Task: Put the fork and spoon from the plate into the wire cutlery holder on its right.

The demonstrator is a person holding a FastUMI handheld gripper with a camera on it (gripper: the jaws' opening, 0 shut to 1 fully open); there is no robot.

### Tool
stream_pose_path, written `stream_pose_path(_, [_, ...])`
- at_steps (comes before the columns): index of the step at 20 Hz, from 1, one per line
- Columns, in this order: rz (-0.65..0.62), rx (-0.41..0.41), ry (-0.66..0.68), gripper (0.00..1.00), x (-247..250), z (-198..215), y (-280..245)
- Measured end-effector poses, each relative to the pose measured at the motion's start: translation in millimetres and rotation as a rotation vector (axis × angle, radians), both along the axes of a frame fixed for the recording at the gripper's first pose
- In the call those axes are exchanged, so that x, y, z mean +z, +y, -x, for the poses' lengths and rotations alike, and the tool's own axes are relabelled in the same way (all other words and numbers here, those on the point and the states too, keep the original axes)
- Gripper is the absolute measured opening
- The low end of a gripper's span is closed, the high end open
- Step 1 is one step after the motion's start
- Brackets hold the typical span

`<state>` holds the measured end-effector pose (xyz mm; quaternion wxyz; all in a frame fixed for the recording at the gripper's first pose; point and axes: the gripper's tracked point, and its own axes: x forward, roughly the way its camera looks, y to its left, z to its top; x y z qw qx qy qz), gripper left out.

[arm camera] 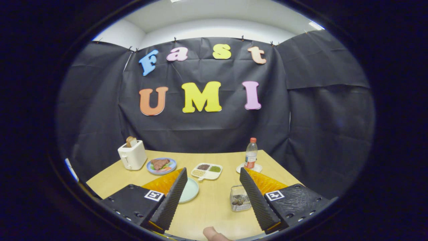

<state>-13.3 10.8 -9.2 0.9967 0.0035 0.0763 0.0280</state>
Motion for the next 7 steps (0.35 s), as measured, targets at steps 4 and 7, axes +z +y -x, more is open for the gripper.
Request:
stream_pose_path(4, [0.045,0.006,-0.055,0.94,3.9,10.8,13.2])
stream_pose_path(7, [0.055,0.019,-0.058,0.94,-0.6,16.4,21.1])
